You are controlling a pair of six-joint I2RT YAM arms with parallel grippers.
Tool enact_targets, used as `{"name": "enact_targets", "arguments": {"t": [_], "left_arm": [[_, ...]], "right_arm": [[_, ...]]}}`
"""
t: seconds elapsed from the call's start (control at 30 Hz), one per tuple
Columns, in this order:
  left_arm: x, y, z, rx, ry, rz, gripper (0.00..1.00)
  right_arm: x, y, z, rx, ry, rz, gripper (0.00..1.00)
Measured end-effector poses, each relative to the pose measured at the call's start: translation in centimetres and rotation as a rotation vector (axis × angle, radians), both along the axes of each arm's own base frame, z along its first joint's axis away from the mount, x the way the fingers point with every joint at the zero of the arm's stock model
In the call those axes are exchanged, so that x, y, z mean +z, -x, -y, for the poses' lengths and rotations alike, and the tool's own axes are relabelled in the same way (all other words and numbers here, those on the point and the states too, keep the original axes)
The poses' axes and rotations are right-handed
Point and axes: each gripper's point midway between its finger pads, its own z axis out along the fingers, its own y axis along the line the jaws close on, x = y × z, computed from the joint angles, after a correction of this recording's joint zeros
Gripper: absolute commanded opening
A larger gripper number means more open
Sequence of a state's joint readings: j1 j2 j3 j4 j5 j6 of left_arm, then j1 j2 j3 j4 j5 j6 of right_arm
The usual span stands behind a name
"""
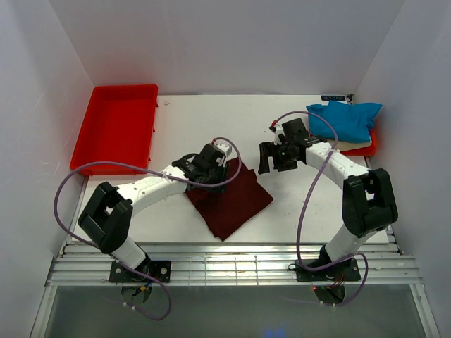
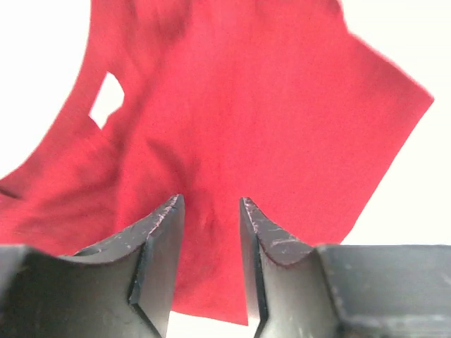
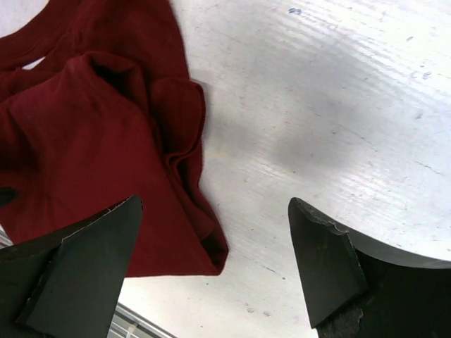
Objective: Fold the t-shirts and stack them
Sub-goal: Fold the tshirt
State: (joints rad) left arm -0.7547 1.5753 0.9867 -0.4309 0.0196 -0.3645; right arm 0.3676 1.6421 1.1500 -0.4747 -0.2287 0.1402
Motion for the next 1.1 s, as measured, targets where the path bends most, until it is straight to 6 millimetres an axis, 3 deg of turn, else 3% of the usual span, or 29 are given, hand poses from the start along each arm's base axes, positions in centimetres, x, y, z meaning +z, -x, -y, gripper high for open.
{"name": "enact_targets", "arguments": {"t": [0.13, 0.23, 0.27, 0.4, 0.53, 0.67, 0.87, 1.03, 1.1], "left_arm": [[5.7, -3.7, 1.4, 0.105, 0.039, 0.104, 0.43], [7.3, -4.4, 1.7, 0.167, 0.068, 0.108, 0.31], [7.0, -4.0, 1.5, 0.185, 0.063, 0.087, 0.28], [3.5, -1.3, -0.4, 0.244, -0.019, -0.057, 0.00], [0.1, 1.6, -2.8, 0.284, -0.129, -0.184, 0.00], [-1.4, 3.5, -4.2, 0.306, -0.184, -0.256, 0.00], [-1.8, 3.8, -4.3, 0.327, -0.193, -0.280, 0.00], [-3.4, 4.0, -4.6, 0.333, -0.234, -0.303, 0.00], [-4.2, 3.9, -4.7, 0.337, -0.254, -0.311, 0.00]], "right_arm": [[-0.9, -0.5, 0.6, -0.016, 0.007, -0.014, 0.90], [-2.1, -0.6, 0.9, -0.022, 0.018, -0.045, 0.90], [-2.4, -0.5, 0.9, -0.022, 0.021, -0.052, 0.90], [-2.5, -0.6, 0.9, -0.020, 0.022, -0.054, 0.90], [-2.4, -0.8, 0.9, -0.019, 0.020, -0.046, 0.90], [-2.2, -1.3, 0.9, -0.023, 0.008, -0.029, 0.90], [-2.1, -2.6, 0.9, -0.010, -0.084, -0.016, 0.90], [-4.7, -2.9, 0.7, 0.019, -0.145, -0.084, 0.90], [-4.7, -3.4, 0.3, 0.030, -0.183, -0.083, 0.90]]}}
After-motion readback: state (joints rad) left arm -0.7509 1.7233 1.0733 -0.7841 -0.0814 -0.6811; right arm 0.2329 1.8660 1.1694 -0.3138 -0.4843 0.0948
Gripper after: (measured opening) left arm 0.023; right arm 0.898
